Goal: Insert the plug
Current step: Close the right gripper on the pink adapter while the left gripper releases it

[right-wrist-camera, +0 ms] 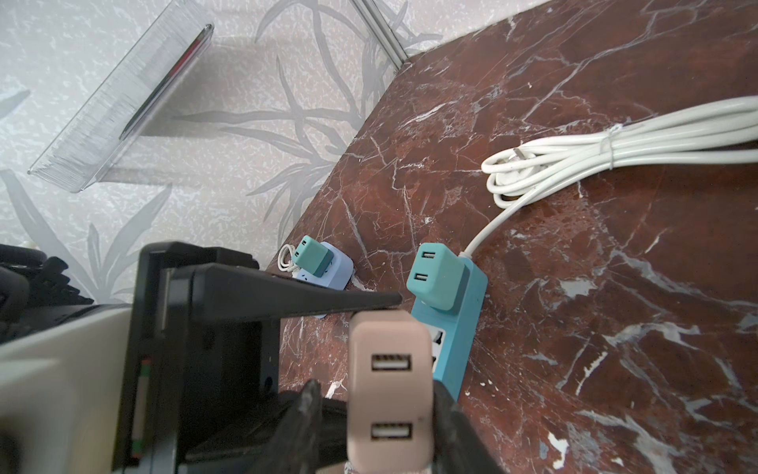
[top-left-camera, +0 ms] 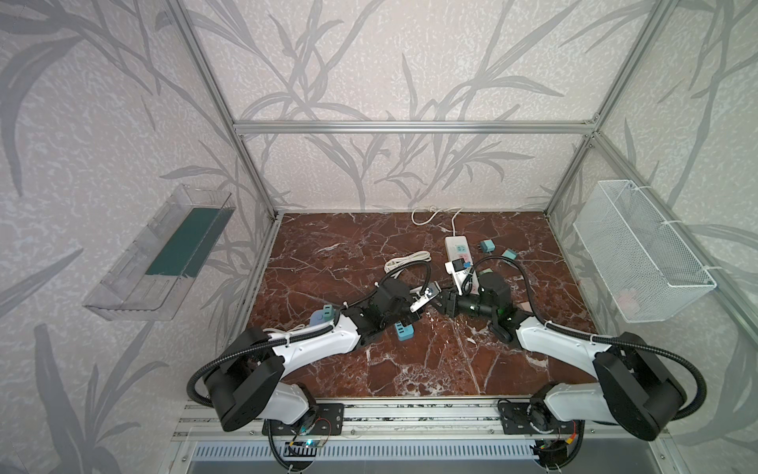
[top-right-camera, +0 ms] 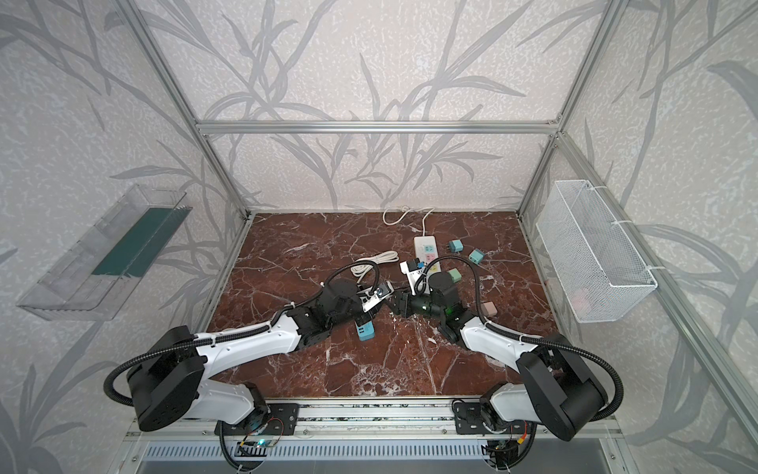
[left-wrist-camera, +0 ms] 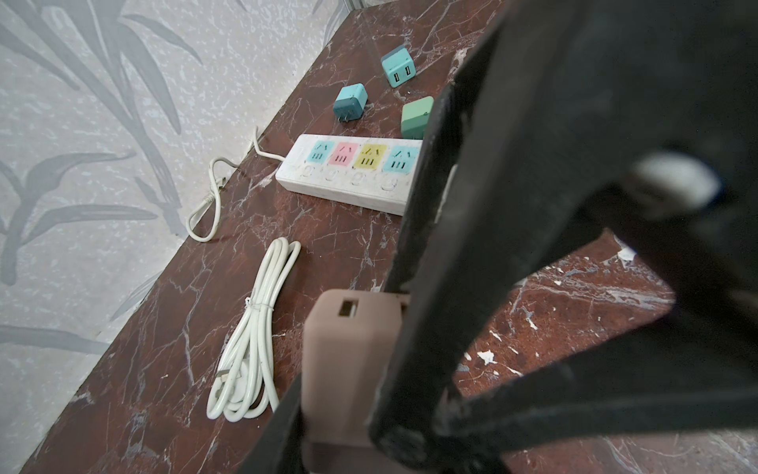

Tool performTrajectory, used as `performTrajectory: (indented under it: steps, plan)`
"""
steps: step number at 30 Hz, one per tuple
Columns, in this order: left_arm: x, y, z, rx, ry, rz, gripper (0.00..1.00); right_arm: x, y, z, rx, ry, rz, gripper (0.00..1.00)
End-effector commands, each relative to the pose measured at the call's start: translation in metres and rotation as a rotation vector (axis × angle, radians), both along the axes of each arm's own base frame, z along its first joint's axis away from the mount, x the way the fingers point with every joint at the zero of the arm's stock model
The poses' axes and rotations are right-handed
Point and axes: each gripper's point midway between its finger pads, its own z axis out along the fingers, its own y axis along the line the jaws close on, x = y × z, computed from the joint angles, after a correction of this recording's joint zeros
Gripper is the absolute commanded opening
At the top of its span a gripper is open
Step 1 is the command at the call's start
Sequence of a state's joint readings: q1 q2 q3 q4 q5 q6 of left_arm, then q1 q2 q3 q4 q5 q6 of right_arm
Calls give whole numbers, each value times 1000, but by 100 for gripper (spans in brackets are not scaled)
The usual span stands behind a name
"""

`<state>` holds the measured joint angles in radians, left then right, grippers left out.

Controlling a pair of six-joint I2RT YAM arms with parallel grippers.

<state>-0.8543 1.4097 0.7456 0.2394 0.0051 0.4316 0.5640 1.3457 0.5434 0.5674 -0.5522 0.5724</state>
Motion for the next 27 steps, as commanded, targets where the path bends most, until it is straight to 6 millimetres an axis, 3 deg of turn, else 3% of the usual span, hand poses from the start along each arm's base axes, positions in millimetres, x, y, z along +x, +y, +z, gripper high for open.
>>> performTrajectory:
  steps: [1,6,10,11,13,14,15,20,23,27]
  plan:
    - [-2,-8,18,-36,-19,-27,0,1,7,23,53,-51,29,36]
    - [-3,-9,20,-42,-21,-28,0,1,9,23,62,-46,39,8]
    - [-2,-8,21,-40,-29,-20,2,1,8,24,56,-56,34,0]
    - [-1,-7,22,-40,-34,-13,11,1,8,24,55,-56,30,0]
    - [2,-6,25,-44,-51,10,51,1,7,25,52,-59,22,0]
    - [5,-5,31,-60,-70,36,64,3,5,25,47,-54,8,0]
    - [8,-3,36,-74,-85,59,70,5,3,25,40,-49,-10,0]
    - [6,8,81,-189,-150,104,77,16,-15,23,-38,-58,-144,0]
    - [14,30,120,-319,-243,231,77,17,-17,25,-95,-118,-167,0]
    - [41,104,169,-517,-411,703,83,8,-3,6,-303,-162,-193,0]
